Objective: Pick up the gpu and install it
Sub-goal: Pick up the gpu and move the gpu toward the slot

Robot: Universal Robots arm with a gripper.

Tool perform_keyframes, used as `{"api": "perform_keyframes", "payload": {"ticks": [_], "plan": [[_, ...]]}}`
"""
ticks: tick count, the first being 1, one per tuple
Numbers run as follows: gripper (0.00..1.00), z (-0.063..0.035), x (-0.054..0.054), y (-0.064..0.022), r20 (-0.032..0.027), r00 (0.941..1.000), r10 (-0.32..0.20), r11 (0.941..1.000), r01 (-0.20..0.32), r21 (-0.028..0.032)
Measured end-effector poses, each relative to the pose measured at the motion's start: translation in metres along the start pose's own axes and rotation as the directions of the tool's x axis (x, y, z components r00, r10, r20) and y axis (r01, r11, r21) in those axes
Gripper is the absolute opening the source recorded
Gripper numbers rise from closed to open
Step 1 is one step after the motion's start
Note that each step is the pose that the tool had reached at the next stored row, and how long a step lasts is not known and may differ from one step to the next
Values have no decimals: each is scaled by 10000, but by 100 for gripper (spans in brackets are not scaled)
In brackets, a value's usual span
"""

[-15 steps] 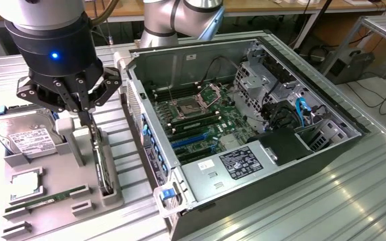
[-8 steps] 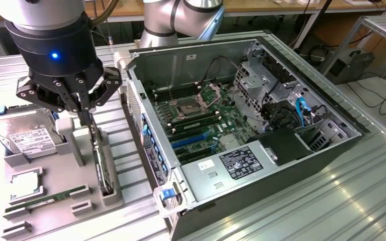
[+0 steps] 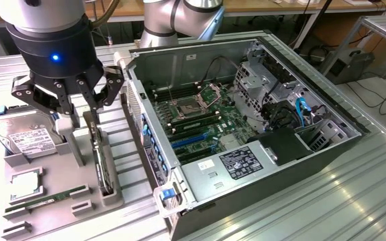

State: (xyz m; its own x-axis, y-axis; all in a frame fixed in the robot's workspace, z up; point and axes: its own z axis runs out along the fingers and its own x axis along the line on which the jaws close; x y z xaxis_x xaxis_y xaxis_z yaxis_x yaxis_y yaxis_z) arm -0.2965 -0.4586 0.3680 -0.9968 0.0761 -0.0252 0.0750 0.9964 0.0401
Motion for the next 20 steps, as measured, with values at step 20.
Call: {"api": "perform_keyframes", "payload": {"ticks": [20], "plan": [[36, 445, 21, -86, 8, 10000, 13, 10000, -13, 1]]}}
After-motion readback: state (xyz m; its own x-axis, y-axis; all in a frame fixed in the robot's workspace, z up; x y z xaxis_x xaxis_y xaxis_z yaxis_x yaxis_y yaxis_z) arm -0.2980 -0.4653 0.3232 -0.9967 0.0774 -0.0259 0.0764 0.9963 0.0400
